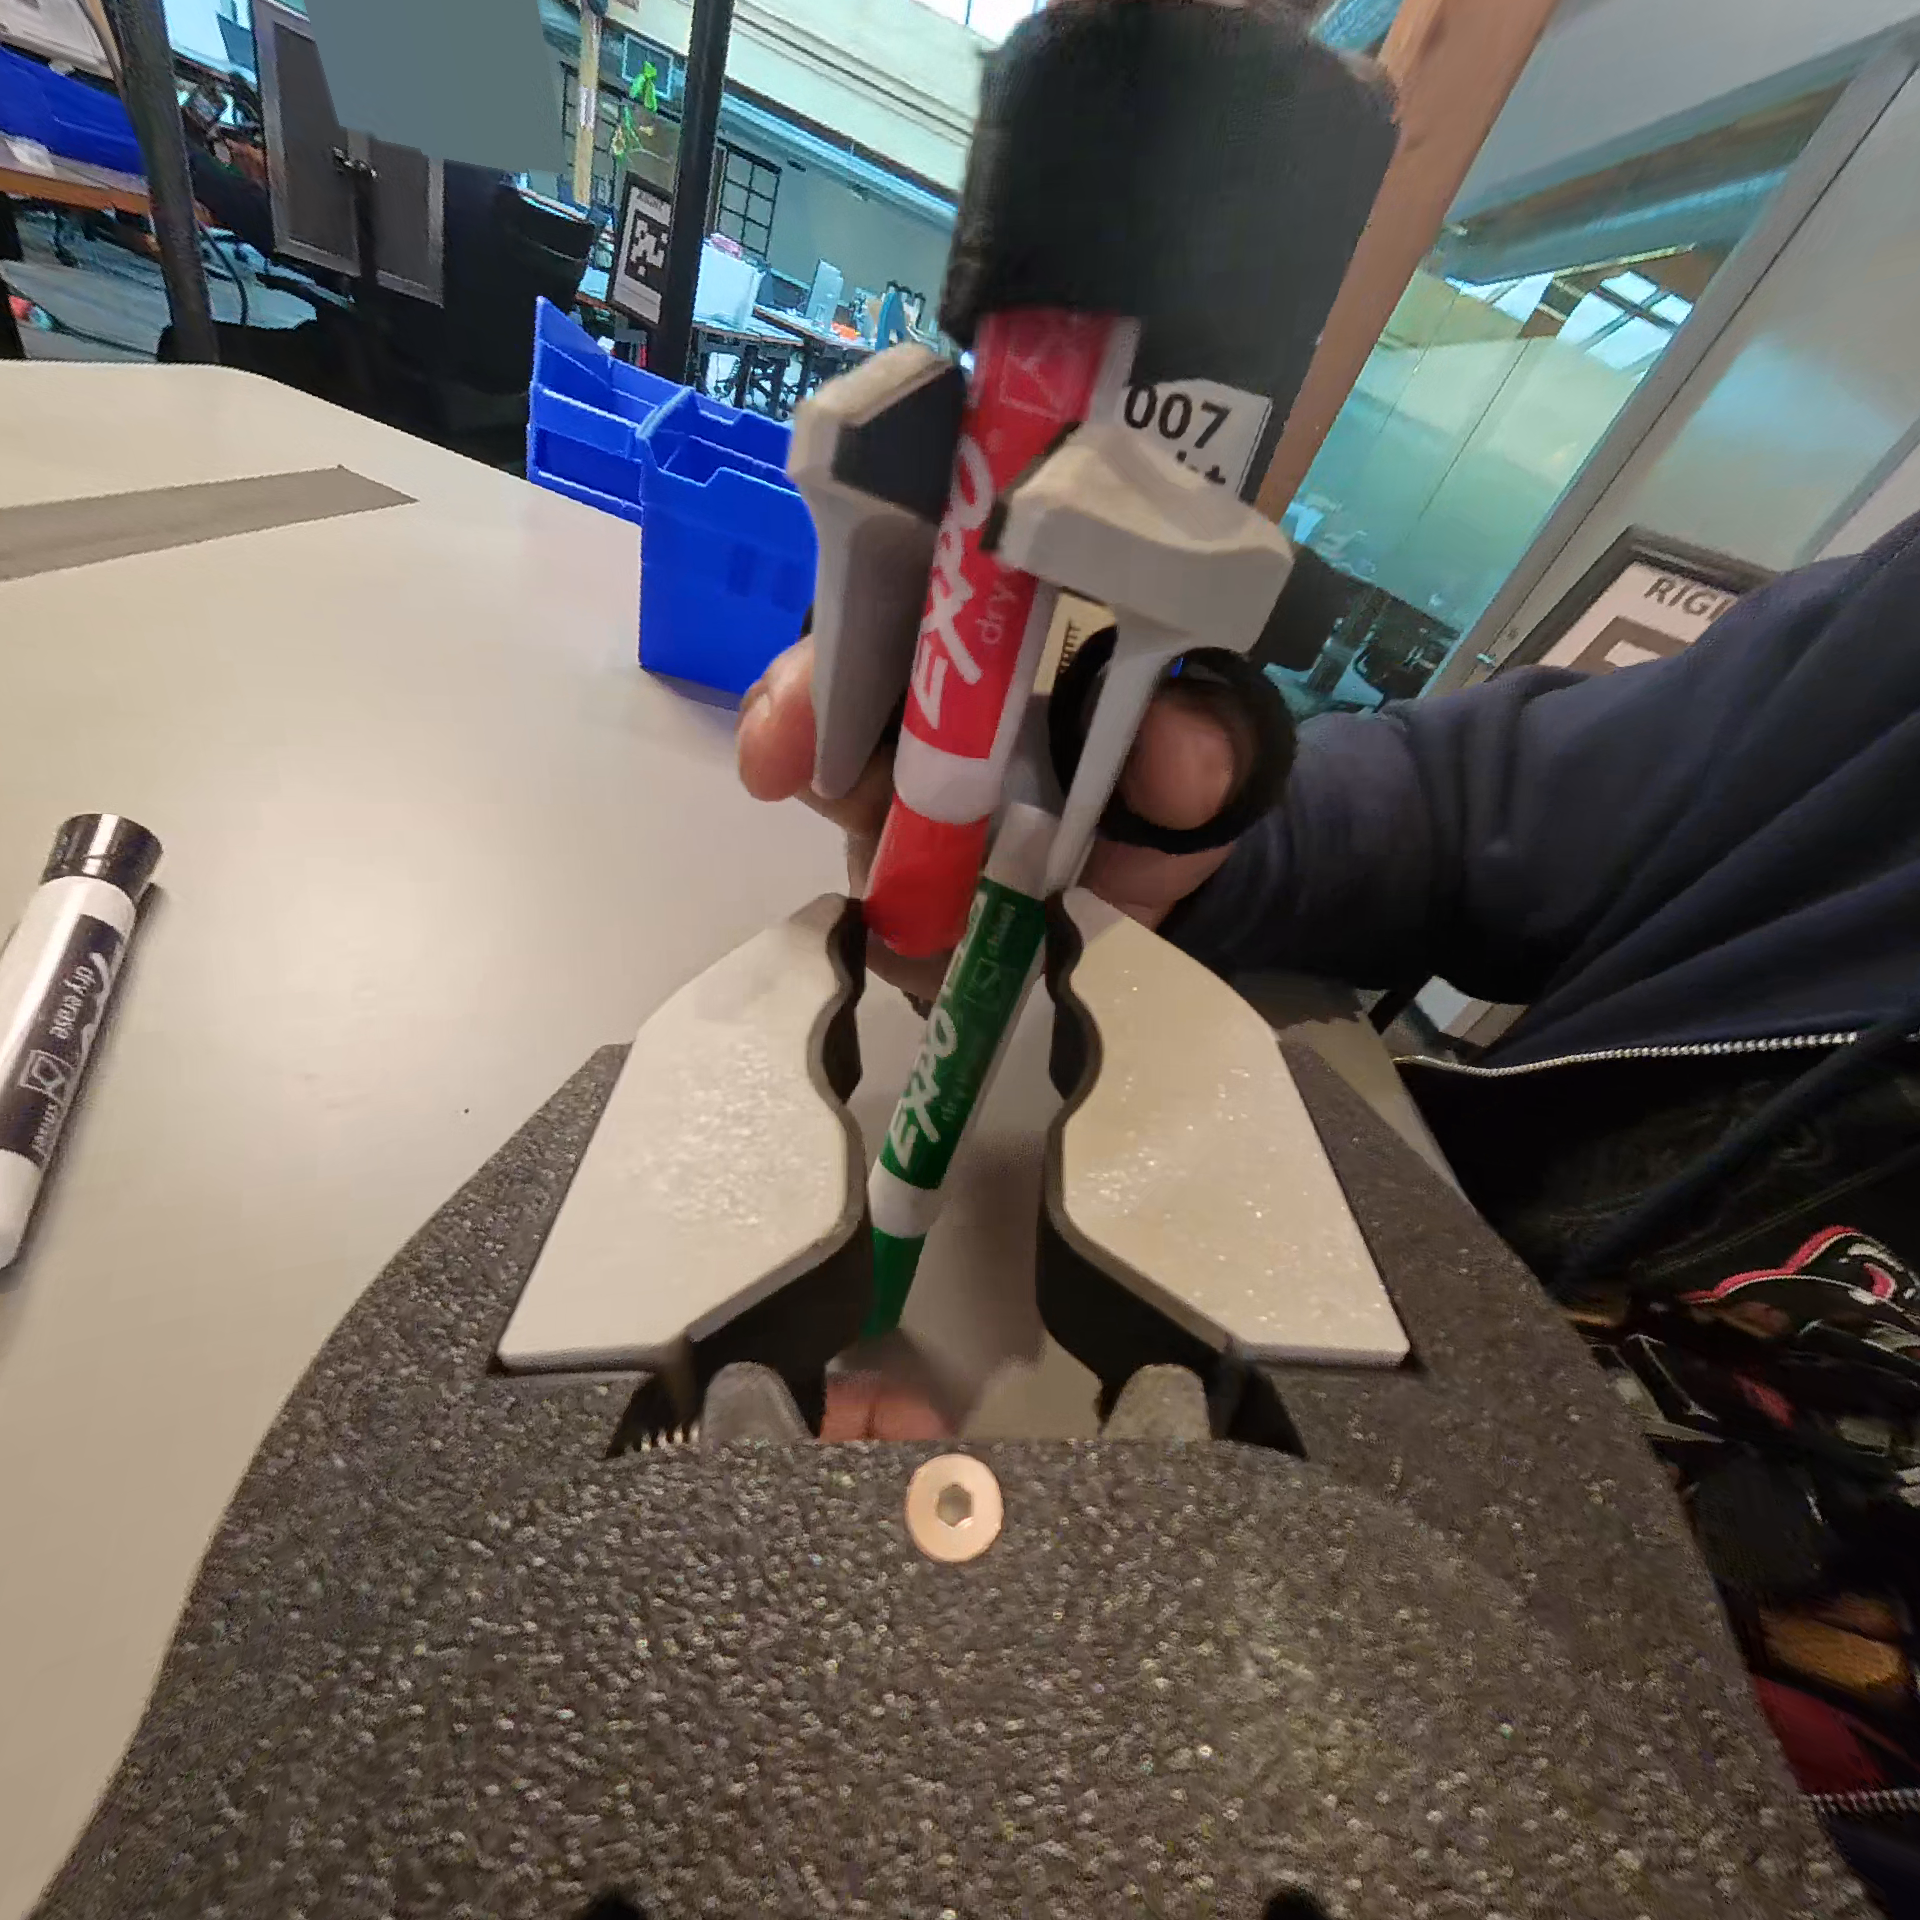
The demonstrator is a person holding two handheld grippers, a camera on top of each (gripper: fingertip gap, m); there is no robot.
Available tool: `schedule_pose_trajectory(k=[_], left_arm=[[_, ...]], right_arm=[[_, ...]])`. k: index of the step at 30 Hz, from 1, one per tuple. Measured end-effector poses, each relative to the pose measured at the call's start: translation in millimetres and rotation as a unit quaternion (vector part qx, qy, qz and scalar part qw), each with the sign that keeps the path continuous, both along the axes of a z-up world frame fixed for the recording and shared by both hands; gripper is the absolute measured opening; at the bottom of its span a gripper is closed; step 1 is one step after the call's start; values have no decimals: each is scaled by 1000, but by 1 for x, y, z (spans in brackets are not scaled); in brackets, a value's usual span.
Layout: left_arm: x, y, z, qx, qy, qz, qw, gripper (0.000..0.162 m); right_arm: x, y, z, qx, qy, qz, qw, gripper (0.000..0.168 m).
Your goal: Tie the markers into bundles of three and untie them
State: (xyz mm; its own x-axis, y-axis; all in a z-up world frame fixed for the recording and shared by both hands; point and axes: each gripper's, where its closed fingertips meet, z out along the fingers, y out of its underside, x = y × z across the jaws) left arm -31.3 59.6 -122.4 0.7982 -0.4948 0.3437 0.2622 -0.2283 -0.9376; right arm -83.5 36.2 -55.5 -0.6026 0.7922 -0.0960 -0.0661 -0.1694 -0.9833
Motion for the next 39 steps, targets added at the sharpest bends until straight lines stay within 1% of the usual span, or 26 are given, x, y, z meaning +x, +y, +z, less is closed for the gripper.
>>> schedule_pose_trajectory(k=[2, 7, 8, 9, 11, 18, 19, 20, 23, 26, 28, 31, 35, 36, 38, 39], left_arm=[[-1, 0, -1, 1, 10, 10, 1000, 32], [-3, 3, -3, -15, -4, 7, 1000, 31], [-3, 3, -4, -17, -4, 7, 1000, 28], [-6, 5, -6, -23, -4, 21, 999, 19], [-8, 6, -6, -26, -13, 20, 999, 18], [-9, 5, -5, -22, -8, 31, 999, 19], [-12, 4, -4, -20, -17, 34, 999, 21], [-14, 3, -3, -17, -31, 34, 999, 26], [-26, -5, 6, 12, -61, 46, 997, 34], [-32, -7, 4, 7, -43, 61, 997, 41], [-26, -5, 0, -5, -17, 57, 998, 47], [-12, -2, -3, -7, 19, 43, 999, 49], [-2, -2, 2, 13, 13, 32, 999, 45], [1, -3, 3, 18, 11, 26, 999, 39], [3, -3, 4, 21, 15, 26, 999, 36], [4, -4, 4, 23, 17, 22, 999, 31]], right_arm=[[0, 0, 0, 3, 2, 1, 1000, 14], [-4, 5, -3, -11, -3, -4, 1000, 15], [-4, 6, -3, -15, -2, -4, 1000, 15], [-3, 6, -3, -23, -1, 3, 1000, 14], [-2, 5, -2, -28, -1, 4, 1000, 15], [0, 5, -3, -10, 5, 4, 1000, 14], [0, 6, -4, -4, 4, -1, 1000, 14], [-1, 8, -6, 4, -2, -8, 1000, 14], [-6, 15, -17, 10, -45, -30, 998, 14], [-8, 20, -18, -17, -67, -28, 997, 14], [-7, 19, -13, -53, -73, -12, 996, 14], [-5, 13, -8, -94, -74, 11, 993, 14], [-5, 3, -12, -92, -69, 18, 993, 15], [-5, 1, -13, -90, -69, 19, 993, 15], [-5, -1, -13, -86, -67, 22, 994, 16], [-6, -1, -13, -82, -66, 21, 994, 18]])
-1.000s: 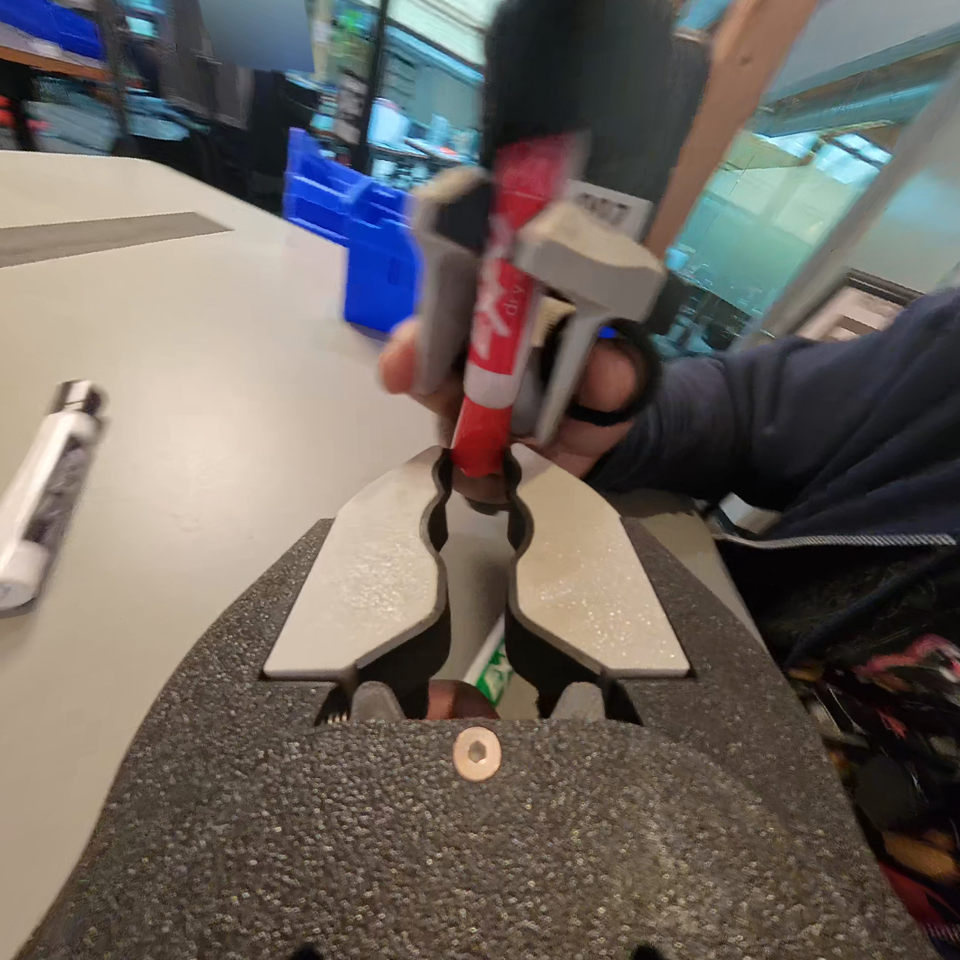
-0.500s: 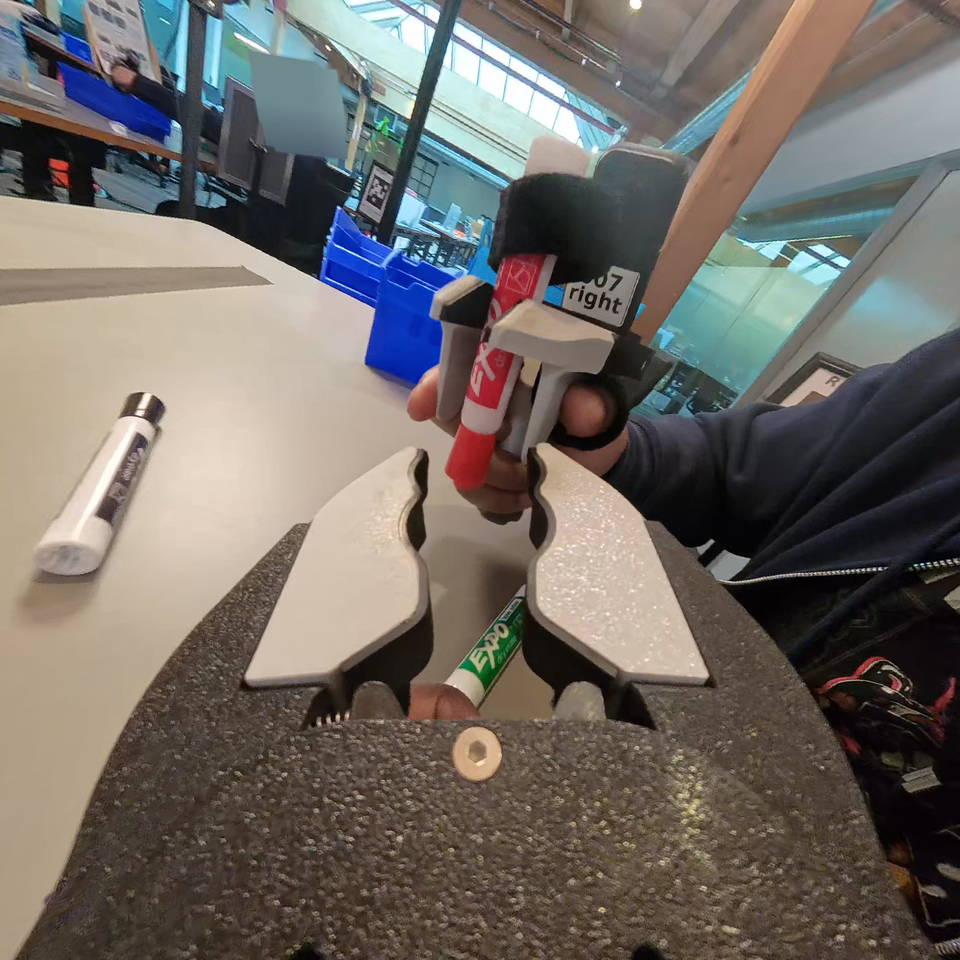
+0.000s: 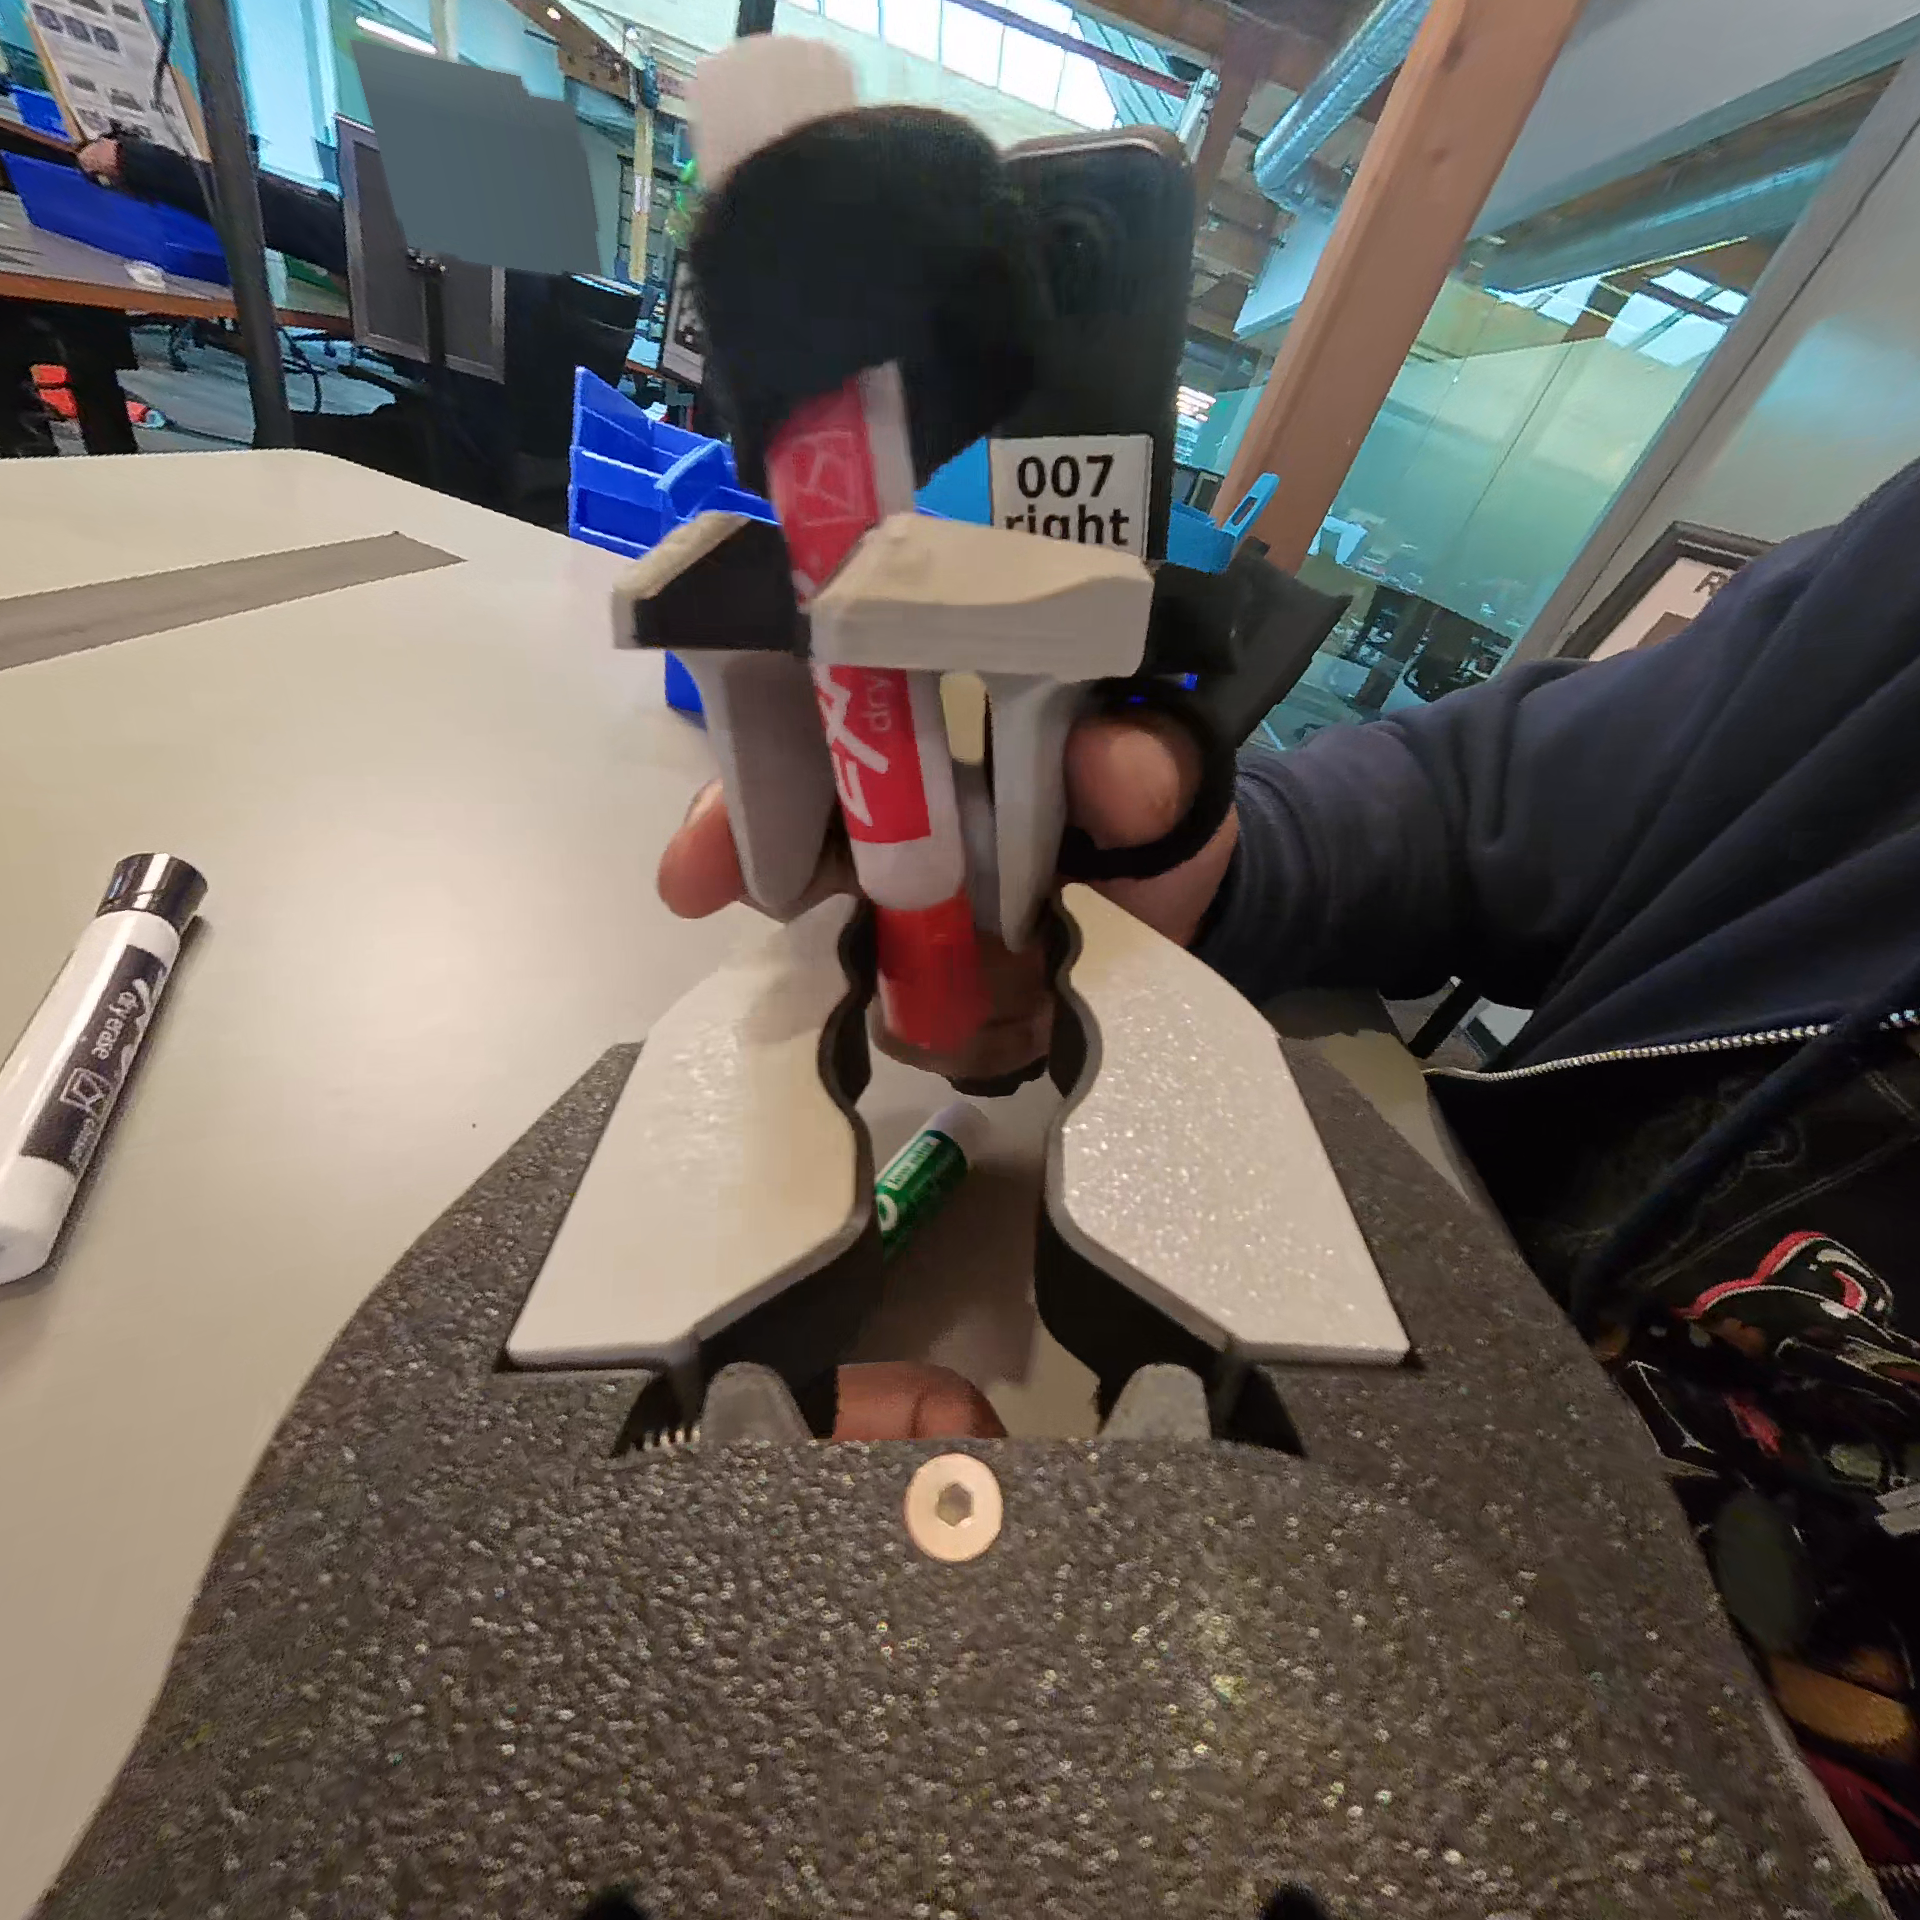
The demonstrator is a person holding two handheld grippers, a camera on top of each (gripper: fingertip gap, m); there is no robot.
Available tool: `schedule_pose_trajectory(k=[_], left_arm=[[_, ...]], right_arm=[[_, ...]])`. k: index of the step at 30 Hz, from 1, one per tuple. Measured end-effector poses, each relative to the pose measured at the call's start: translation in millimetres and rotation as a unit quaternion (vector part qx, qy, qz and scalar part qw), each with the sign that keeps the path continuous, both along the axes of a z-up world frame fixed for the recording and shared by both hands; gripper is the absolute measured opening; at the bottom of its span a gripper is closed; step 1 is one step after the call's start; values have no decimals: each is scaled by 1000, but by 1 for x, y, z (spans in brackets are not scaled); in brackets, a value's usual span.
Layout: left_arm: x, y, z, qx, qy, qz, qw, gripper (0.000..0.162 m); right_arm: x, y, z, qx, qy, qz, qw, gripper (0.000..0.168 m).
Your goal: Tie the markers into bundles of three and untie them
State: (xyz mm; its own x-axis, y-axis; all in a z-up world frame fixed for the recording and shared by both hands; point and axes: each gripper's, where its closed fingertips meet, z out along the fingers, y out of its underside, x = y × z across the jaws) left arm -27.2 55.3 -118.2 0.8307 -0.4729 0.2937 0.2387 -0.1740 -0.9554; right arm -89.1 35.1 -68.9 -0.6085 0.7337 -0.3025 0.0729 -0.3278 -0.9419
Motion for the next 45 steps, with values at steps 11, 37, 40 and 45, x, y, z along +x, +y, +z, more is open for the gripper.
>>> schedule_pose_trajectory(k=[11, 37, 40, 45], left_arm=[[11, -7, -2, -13, -19, -40, 999, 24], [-128, -44, -40, -162, 195, 148, 956, 49], [-141, -39, -54, -195, 260, 128, 937, 59], [-146, -31, -81, -214, 337, 45, 916, 80]], right_arm=[[6, -9, -2, 32, 10, 23, 999, 22], [20, 70, -116, 267, -268, -66, 923, 19], [36, 71, -128, 291, -303, -76, 904, 22], [50, 75, -120, 286, -292, -90, 908, 24]])
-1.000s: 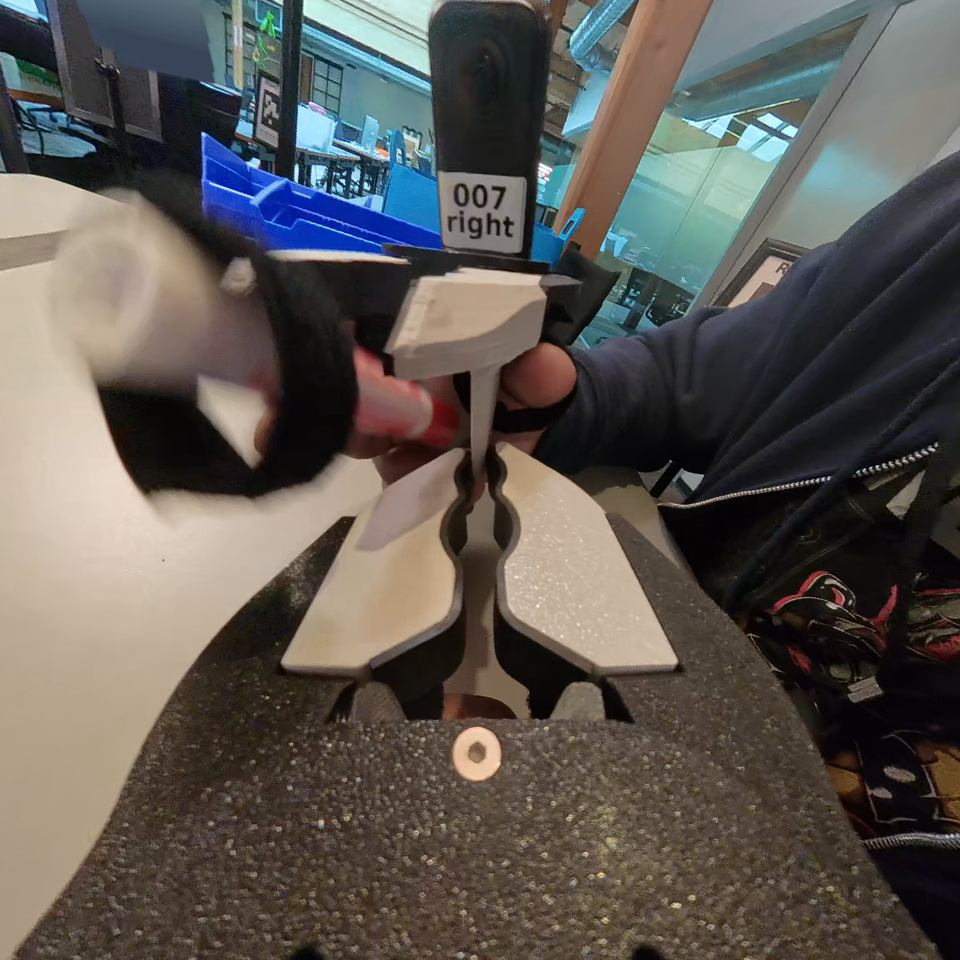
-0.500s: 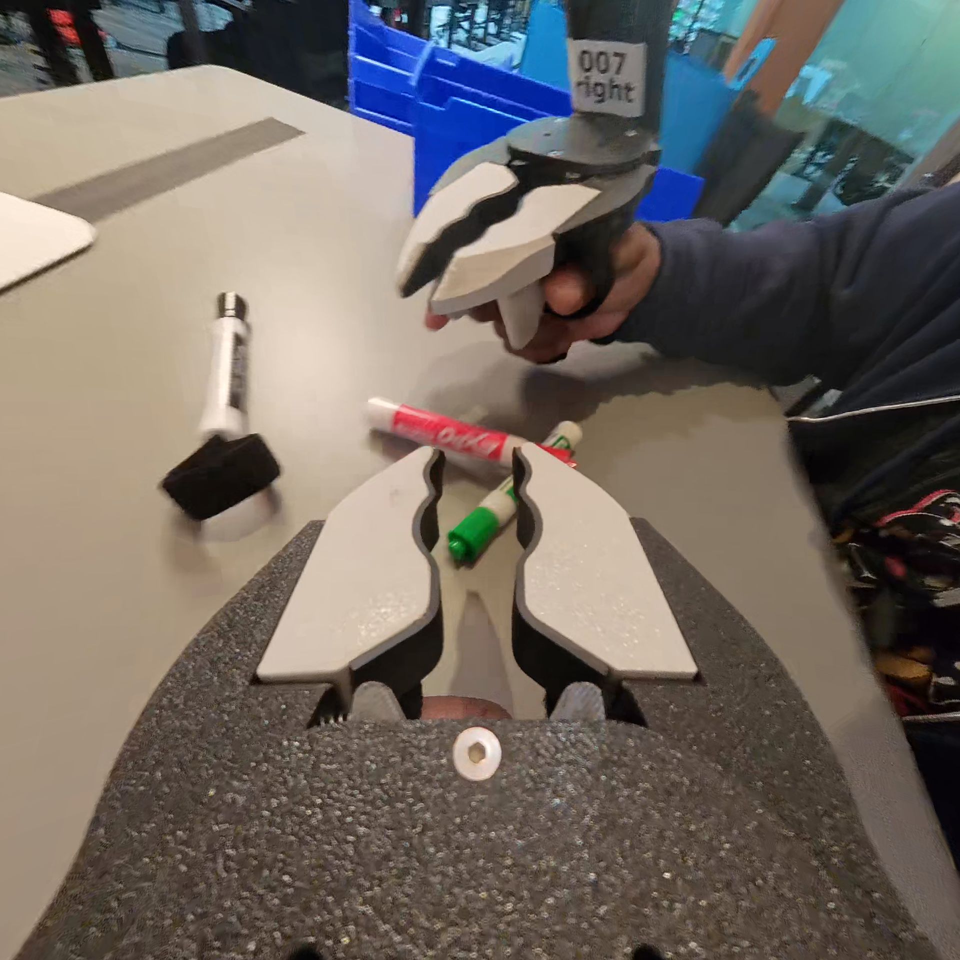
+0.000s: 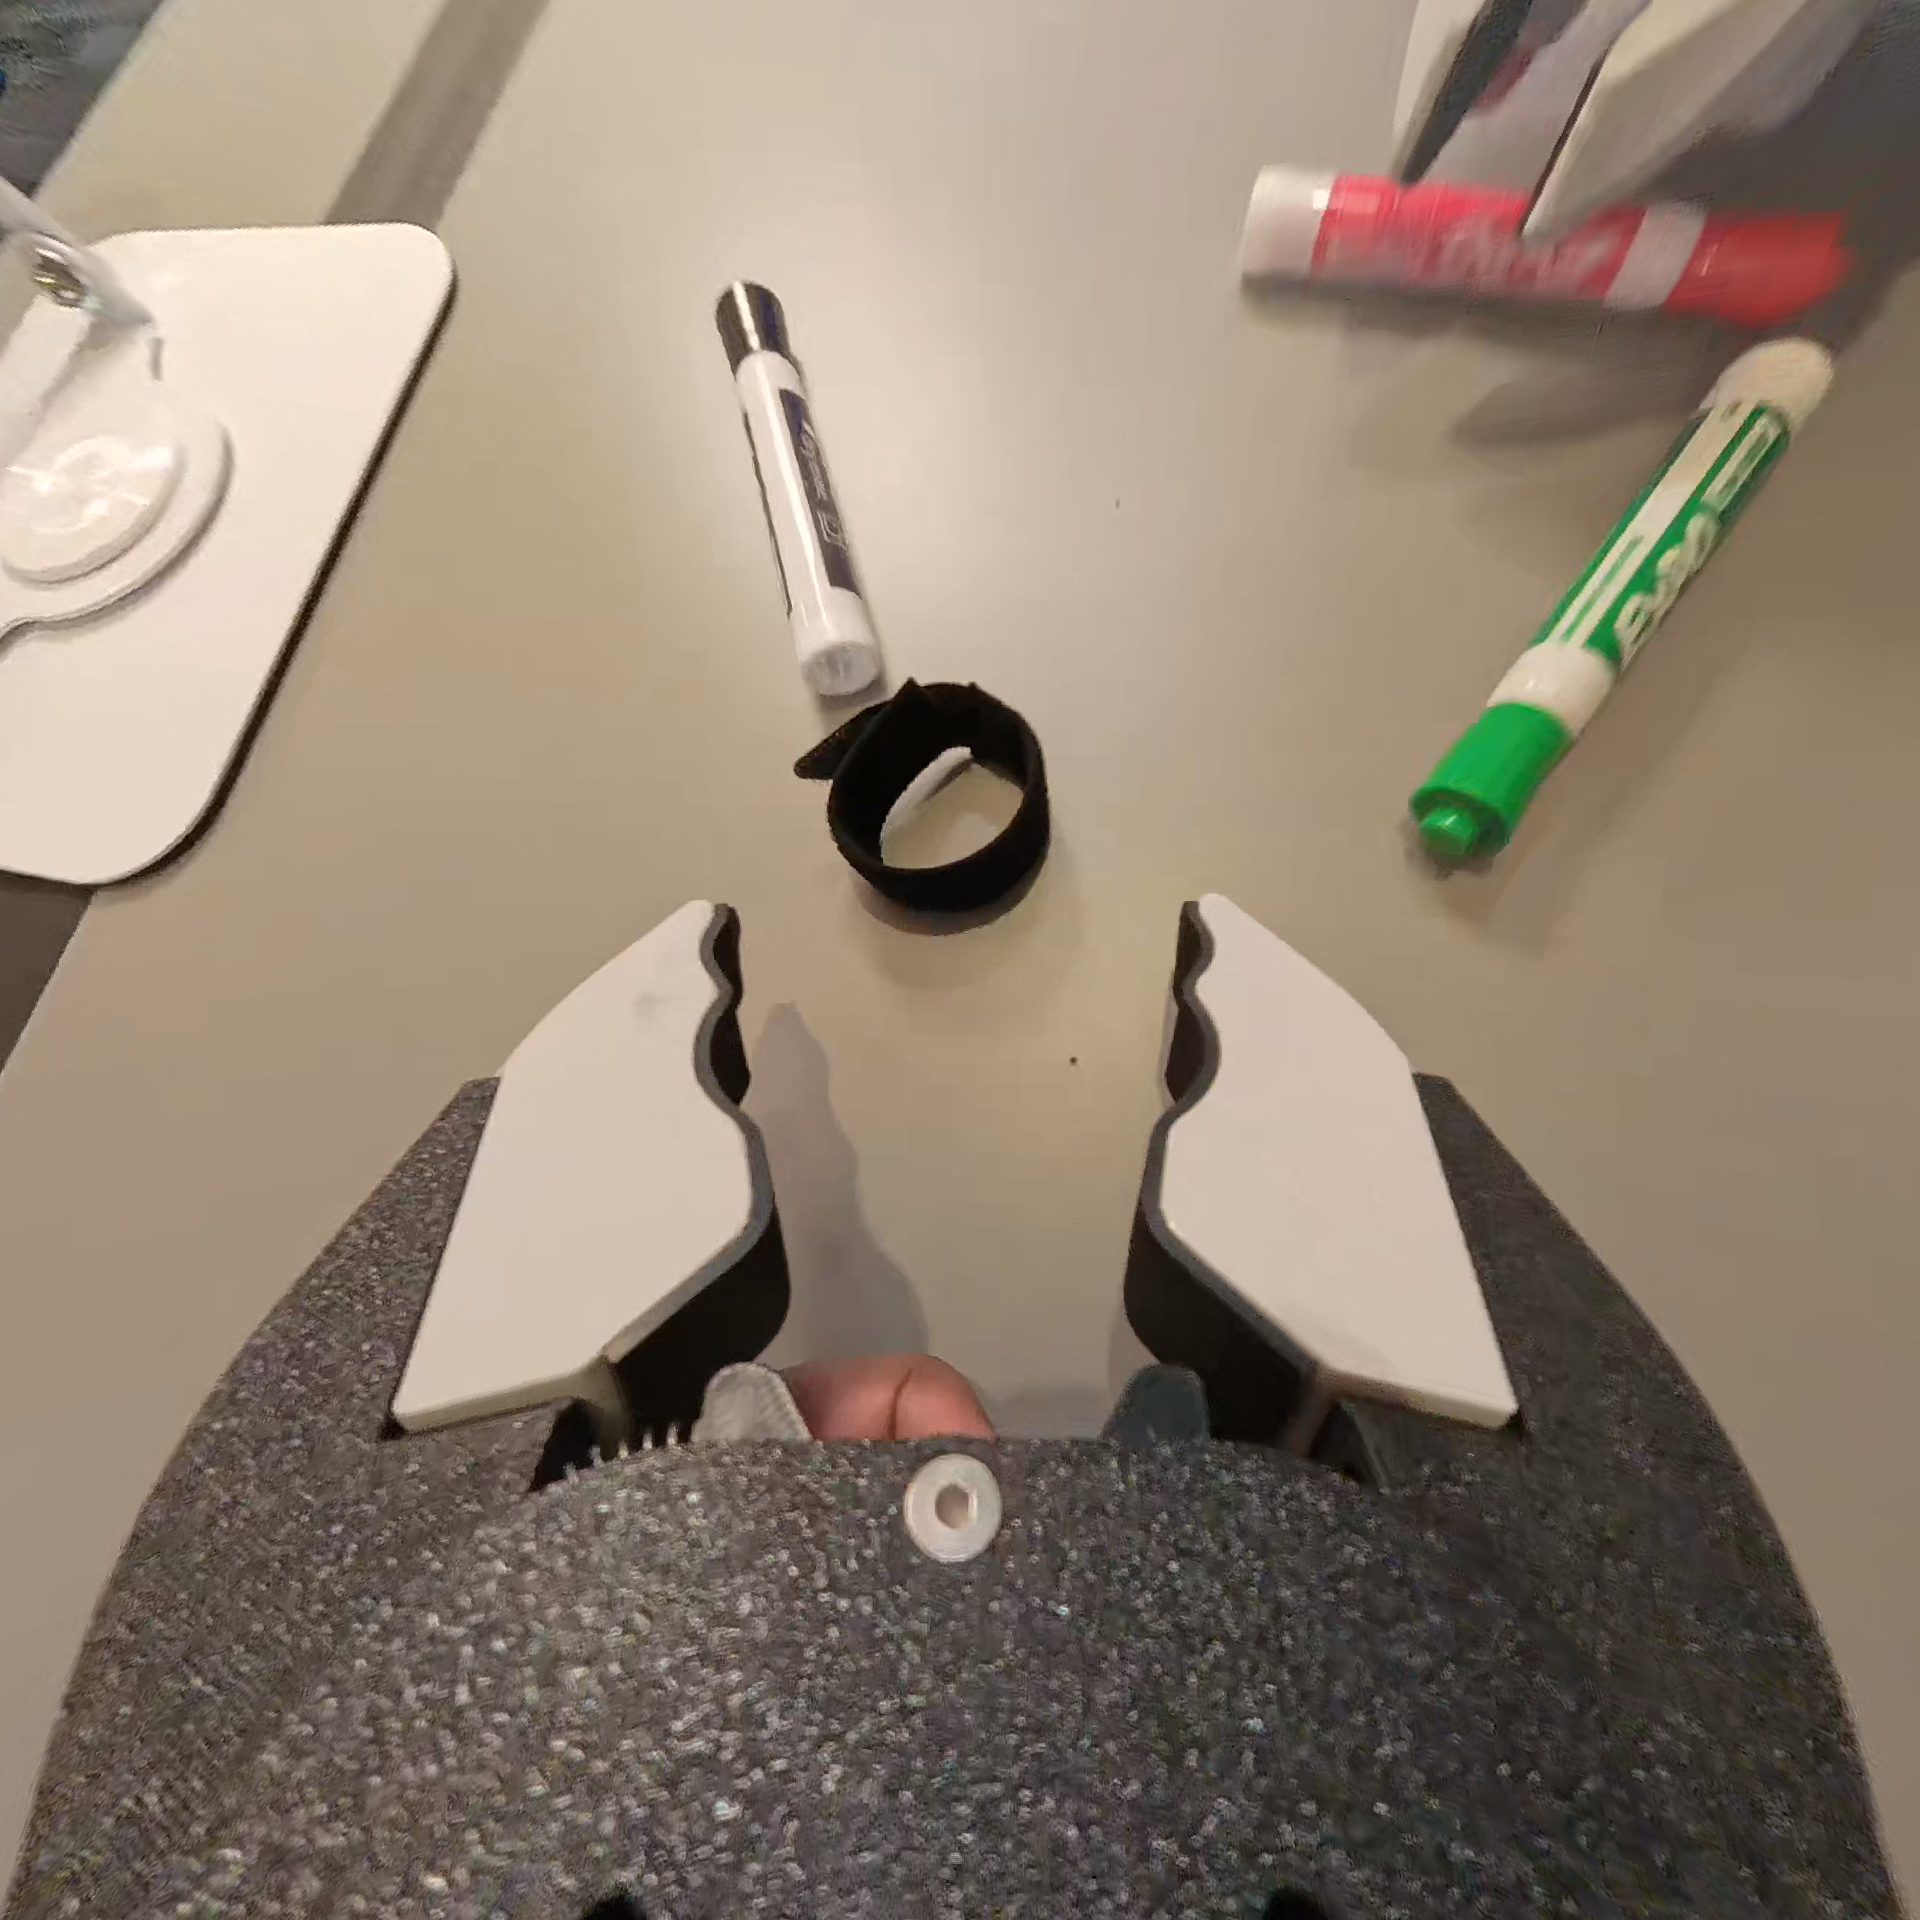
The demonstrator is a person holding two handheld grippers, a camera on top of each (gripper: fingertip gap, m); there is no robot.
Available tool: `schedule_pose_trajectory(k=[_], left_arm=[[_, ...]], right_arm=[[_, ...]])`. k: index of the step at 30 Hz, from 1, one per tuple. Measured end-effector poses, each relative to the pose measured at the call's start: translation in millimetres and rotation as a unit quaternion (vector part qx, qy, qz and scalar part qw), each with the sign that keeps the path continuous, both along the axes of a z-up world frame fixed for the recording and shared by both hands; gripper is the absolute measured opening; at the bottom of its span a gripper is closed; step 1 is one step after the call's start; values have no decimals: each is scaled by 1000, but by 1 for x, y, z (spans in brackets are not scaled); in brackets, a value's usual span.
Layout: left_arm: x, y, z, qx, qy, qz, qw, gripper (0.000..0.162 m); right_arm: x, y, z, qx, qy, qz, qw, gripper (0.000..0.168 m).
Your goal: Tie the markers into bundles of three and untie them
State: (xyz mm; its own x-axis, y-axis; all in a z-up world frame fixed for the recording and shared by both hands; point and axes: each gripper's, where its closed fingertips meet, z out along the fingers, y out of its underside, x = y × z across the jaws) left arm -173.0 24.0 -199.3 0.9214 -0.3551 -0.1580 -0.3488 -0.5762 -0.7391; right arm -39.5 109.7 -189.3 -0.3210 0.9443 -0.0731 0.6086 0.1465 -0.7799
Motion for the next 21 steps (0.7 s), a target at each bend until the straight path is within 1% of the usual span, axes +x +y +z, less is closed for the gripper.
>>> schedule_pose_trajectory(k=[3, 5, 7, 9, 10, 12, 15, 17, 18, 21], left_arm=[[-4, 10, -13, -11, -7, -13, 1000, 86], [-3, 11, -19, -36, -17, -19, 999, 89], [-2, 15, -15, -21, -10, -26, 999, 90], [1, 20, -6, 14, -5, -35, 999, 90], [1, 23, 1, 41, 4, -35, 999, 87], [-3, 25, 12, 80, 15, -30, 996, 77], [-8, 25, 23, 105, 8, -19, 994, 73], [-11, 21, 22, 102, 5, -19, 995, 61], [-12, 19, 19, 90, 6, -21, 996, 58], [-11, 9, 4, 53, 40, -43, 997, 59]], right_arm=[[3, 6, -5, -15, 3, 0, 1000, 26], [4, 7, -8, -25, 7, 4, 1000, 26], [5, 7, -8, -40, 6, 12, 999, 26], [2, 9, -4, -37, 18, 8, 999, 26], [1, 10, -3, -33, 23, 8, 999, 26], [0, 11, 2, -21, 38, 12, 999, 26], [-3, 10, 9, 2, 53, 23, 998, 26], [-3, 14, 5, 23, 38, 20, 999, 26], [-3, 18, 2, 36, 28, 13, 999, 26], [5, 21, -1, 57, 13, 10, 998, 26]])
